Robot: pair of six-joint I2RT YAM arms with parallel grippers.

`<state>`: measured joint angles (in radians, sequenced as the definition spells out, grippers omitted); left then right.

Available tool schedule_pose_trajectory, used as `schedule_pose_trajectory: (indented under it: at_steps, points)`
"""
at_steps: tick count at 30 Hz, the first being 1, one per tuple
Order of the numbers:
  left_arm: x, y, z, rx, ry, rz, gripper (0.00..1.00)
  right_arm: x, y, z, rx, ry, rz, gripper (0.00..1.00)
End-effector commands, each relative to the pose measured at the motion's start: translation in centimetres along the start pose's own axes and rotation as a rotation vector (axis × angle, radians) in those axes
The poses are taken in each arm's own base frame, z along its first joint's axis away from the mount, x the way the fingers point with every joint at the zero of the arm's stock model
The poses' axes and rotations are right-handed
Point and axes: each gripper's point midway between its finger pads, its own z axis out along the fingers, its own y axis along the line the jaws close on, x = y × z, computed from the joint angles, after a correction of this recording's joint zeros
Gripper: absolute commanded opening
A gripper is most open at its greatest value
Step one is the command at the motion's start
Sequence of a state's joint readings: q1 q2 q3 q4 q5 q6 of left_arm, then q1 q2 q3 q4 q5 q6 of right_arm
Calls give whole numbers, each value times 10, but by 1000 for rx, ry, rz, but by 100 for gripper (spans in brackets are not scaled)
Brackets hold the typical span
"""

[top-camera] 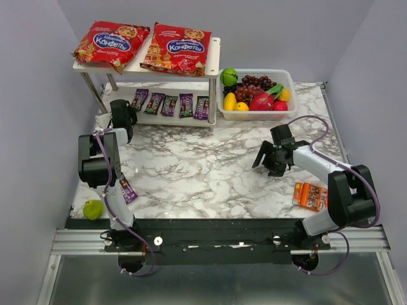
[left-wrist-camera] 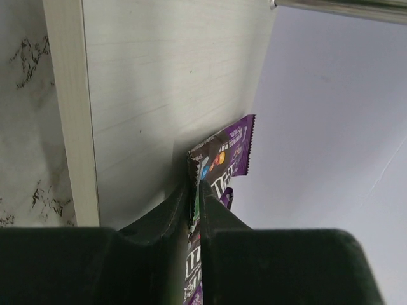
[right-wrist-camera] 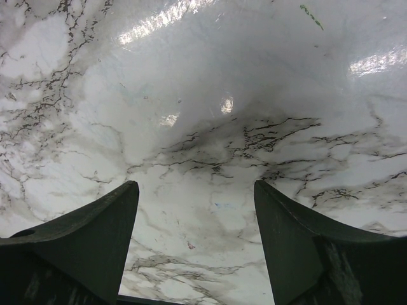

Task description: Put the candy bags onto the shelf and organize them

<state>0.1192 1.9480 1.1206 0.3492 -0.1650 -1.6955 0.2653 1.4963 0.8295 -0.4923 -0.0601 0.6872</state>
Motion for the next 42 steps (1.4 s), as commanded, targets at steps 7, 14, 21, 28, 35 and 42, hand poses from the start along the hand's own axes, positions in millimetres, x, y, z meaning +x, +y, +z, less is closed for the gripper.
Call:
schedule_pose_trajectory:
  at_steps: [7, 14, 21, 28, 35, 42]
  points:
    - [-1, 19, -11, -60, -25, 11, 21, -9, -6, -2, 23, -25, 0, 81]
    - [-2, 19, -19, -67, -22, 39, 35, -7, -8, -3, 17, -24, -9, 81]
    - [-4, 8, -34, -45, -24, 78, 73, -8, -9, -4, 5, -29, -18, 81]
    - [-13, -1, -72, -86, -25, 278, 91, -3, -8, -4, -15, -17, -29, 81]
    - [-63, 51, -147, -457, -48, 584, 92, 7, -11, -6, -42, -18, -42, 81]
    - [-127, 92, -221, -846, -137, 870, 99, 21, -16, -4, -54, 21, -61, 81]
